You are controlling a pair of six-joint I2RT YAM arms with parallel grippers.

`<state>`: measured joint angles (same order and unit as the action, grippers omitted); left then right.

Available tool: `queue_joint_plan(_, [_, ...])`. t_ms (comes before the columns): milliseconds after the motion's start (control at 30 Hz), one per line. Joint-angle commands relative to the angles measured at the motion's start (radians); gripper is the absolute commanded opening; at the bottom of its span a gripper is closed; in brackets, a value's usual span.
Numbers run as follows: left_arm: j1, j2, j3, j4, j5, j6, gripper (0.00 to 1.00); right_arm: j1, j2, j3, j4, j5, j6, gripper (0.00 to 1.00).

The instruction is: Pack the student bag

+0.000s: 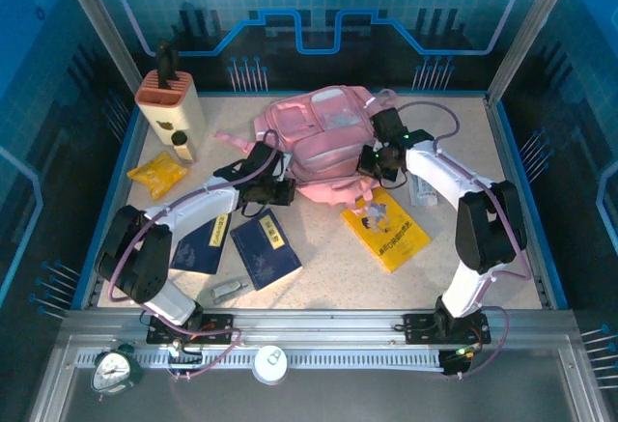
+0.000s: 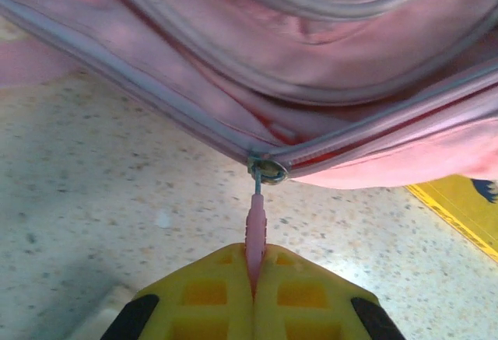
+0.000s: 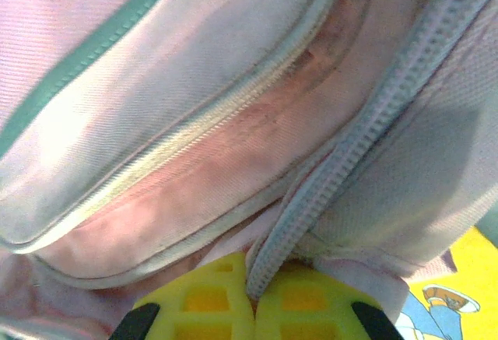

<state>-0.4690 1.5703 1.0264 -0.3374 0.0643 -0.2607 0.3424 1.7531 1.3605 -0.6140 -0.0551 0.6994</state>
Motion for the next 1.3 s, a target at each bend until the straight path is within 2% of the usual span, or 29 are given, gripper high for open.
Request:
queue_joint_plan(0, [0.078, -0.021, -0.02, -0.038, -0.039, 0.034, 0.0, -0.038, -0.001, 0.073, 0.013, -0.037, -0.103, 0.0])
queue_joint_plan(233, [0.182, 0.008, -0.029, 0.085, -0.1, -0.016, 0.0, -0.076, 0.011, 0.094, 0.02, -0.122, -0.155, 0.0])
queue_joint_plan(367, [0.244, 0.046, -0.009, 0.164, -0.091, -0.004, 0.0, -0.064, 0.026, 0.103, 0.005, -0.149, -0.183, 0.0])
queue_joint_plan(633, [0.325, 0.202, 0.161, 0.112, -0.174, -0.05, 0.0, -0.028, 0.037, 0.082, 0.047, -0.18, -0.167, 0.0])
queue_joint_plan(800, [0.34, 0.234, 0.212, 0.151, -0.076, -0.048, 0.0, 0.052, 0.03, 0.051, 0.13, -0.165, -0.081, 0.0])
queue_joint_plan(933, [0.348, 0.312, 0.34, 0.053, -0.098, -0.039, 0.0, 0.121, 0.05, 0.029, 0.223, -0.133, -0.008, 0.0])
queue_joint_plan(1067, [0.354, 0.346, 0.399, 0.019, -0.073, -0.022, 0.0, 0.151, 0.096, 0.058, 0.212, -0.101, -0.015, 0.0])
queue_joint_plan(1167, [0.354, 0.35, 0.416, -0.026, -0.038, -0.025, 0.0, 0.151, 0.114, 0.066, 0.199, -0.118, -0.025, 0.13])
queue_joint_plan(1267, [0.354, 0.3, 0.368, -0.034, -0.008, -0.026, 0.18, 0.152, 0.069, 0.038, 0.187, -0.08, -0.049, 0.26])
